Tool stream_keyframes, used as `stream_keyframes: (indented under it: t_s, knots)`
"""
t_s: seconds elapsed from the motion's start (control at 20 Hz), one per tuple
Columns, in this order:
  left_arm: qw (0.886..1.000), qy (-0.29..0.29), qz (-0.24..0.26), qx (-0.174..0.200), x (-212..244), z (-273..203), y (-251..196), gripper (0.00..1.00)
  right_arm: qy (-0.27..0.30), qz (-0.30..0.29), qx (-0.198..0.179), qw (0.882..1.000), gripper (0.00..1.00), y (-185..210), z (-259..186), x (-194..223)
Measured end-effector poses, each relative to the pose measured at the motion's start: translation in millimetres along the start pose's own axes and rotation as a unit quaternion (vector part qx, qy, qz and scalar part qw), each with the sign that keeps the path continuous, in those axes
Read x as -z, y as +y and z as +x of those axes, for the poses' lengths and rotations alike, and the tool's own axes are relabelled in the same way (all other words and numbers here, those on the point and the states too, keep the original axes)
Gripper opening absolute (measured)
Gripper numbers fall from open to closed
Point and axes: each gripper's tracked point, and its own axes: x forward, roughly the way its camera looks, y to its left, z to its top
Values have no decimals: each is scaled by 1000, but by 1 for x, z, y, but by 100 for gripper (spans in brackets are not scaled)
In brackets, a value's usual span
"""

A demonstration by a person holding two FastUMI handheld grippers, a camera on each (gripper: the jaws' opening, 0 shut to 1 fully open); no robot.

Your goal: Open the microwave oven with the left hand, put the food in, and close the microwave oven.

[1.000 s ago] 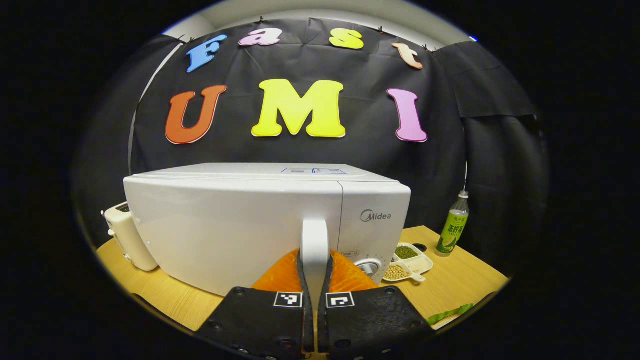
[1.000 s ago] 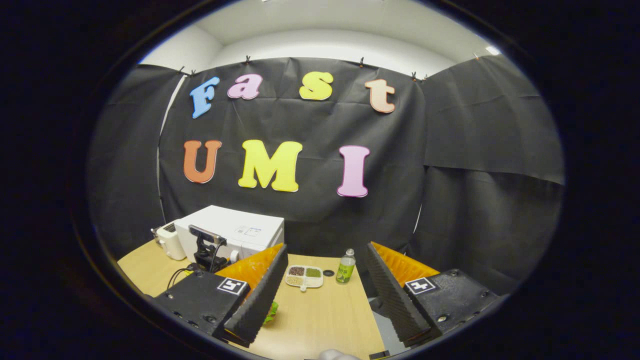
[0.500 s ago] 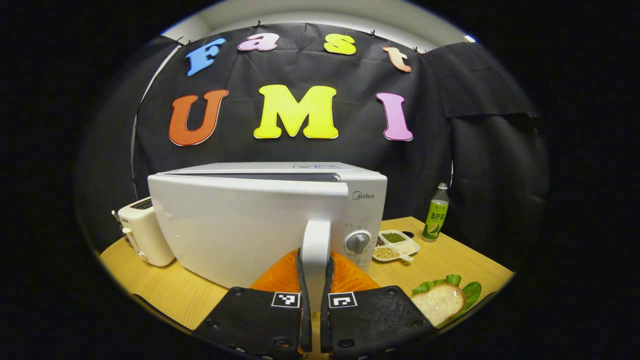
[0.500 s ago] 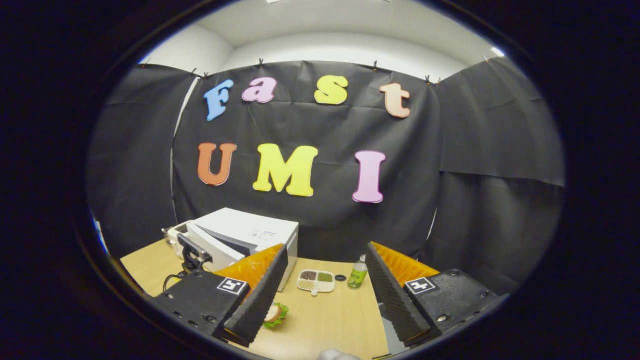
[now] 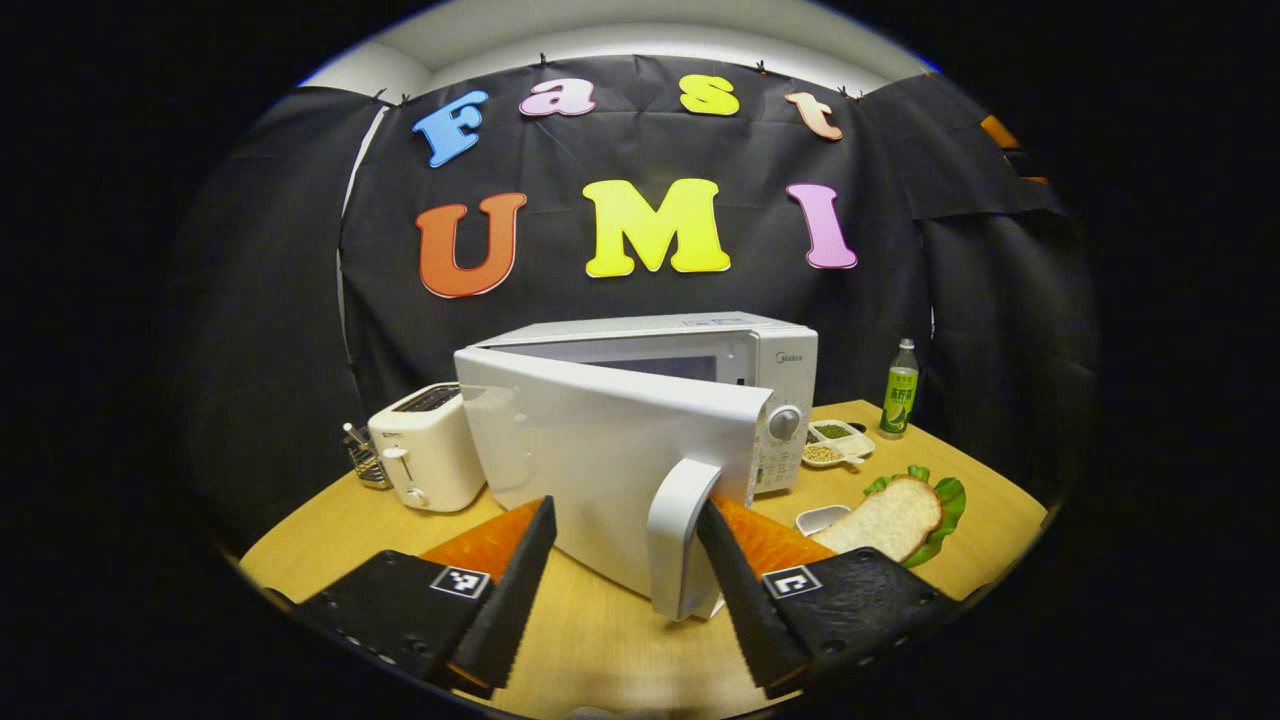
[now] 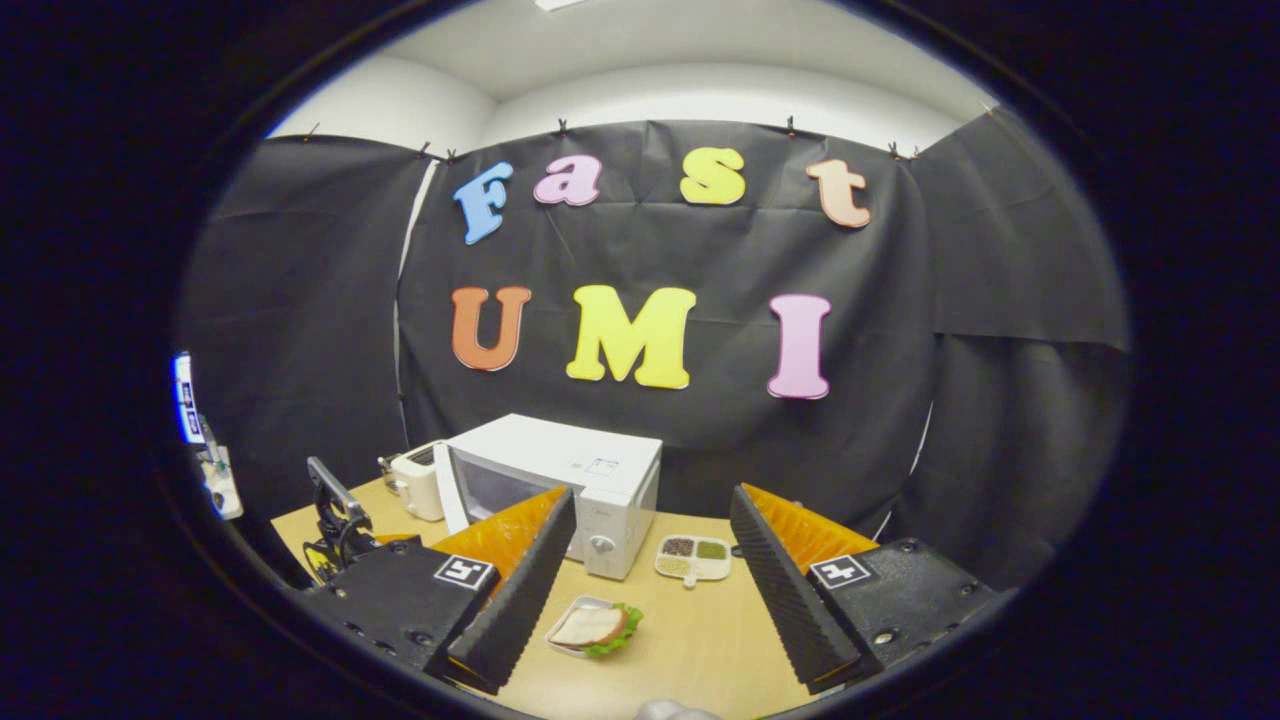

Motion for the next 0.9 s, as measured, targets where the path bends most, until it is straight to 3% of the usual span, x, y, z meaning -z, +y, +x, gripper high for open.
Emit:
stream_keyframes:
  t_s: [0.05, 0.1, 0.15, 0.2, 0.25, 0.45, 0.55, 0.6, 0.9]
  knots:
    - [1000, 10, -3, -2, 5, -6, 6, 98, 1, 4, -5, 1000, 92, 6, -1, 1]
    - [1000, 12, -4, -8, 7, -14, 14, 98, 2, 6, -10, 1000, 100, 12, -3, 2]
    - [1000, 13, -4, -16, 9, -21, 22, 97, 3, 7, -14, 1000, 92, 17, -4, 4]
    - [1000, 14, -6, -24, 11, -30, 32, 96, 3, 6, -16, 1000, 100, 21, -6, 5]
    - [999, 15, -9, -32, 12, -37, 41, 96, 5, 7, -19, 1000, 92, 26, -7, 8]
    - [998, 17, -2, -64, 18, -69, 85, 96, 12, 9, -20, 1000, 92, 36, -10, 18]
    - [997, 16, 2, -78, 19, -83, 105, 97, 16, 12, -18, 1000, 92, 39, -9, 24]
    - [996, 17, 5, -85, 19, -91, 115, 97, 17, 14, -17, 1000, 100, 40, -8, 25]
    - [994, 11, 8, -104, 13, -122, 144, 96, 35, 30, 0, 999, 100, 33, -3, 49]
